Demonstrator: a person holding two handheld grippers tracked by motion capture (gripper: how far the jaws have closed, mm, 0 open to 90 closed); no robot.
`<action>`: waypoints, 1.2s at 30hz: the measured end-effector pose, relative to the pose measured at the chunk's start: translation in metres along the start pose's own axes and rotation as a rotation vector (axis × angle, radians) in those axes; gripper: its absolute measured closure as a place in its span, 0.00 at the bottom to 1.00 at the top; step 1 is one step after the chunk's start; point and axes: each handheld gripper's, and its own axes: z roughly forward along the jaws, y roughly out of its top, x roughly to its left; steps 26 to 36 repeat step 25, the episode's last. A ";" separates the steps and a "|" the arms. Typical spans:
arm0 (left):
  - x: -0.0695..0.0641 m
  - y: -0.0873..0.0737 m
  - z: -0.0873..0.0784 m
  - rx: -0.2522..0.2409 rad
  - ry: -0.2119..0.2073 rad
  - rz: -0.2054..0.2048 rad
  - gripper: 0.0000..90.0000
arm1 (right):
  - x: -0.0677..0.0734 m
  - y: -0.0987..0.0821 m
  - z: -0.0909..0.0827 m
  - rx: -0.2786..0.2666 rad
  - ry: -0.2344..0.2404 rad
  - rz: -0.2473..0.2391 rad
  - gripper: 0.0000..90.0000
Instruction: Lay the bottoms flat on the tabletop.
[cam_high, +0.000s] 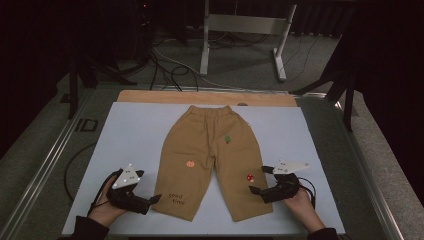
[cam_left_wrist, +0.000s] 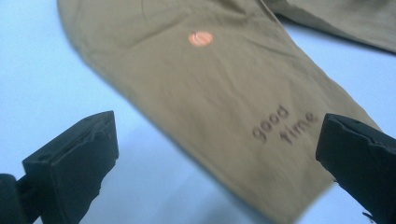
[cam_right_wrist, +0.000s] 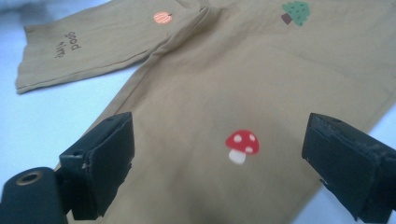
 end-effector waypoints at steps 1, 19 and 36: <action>0.000 -0.003 -0.003 0.001 0.001 -0.003 0.00 | 0.001 -0.002 -0.003 0.001 -0.003 -0.006 0.10; 0.002 -0.017 -0.007 -0.013 0.031 -0.032 0.01 | 0.000 -0.032 -0.032 -0.011 -0.093 0.041 0.10; 0.005 -0.020 -0.010 -0.033 0.037 -0.047 0.01 | -0.003 -0.034 -0.028 0.005 -0.093 0.042 0.10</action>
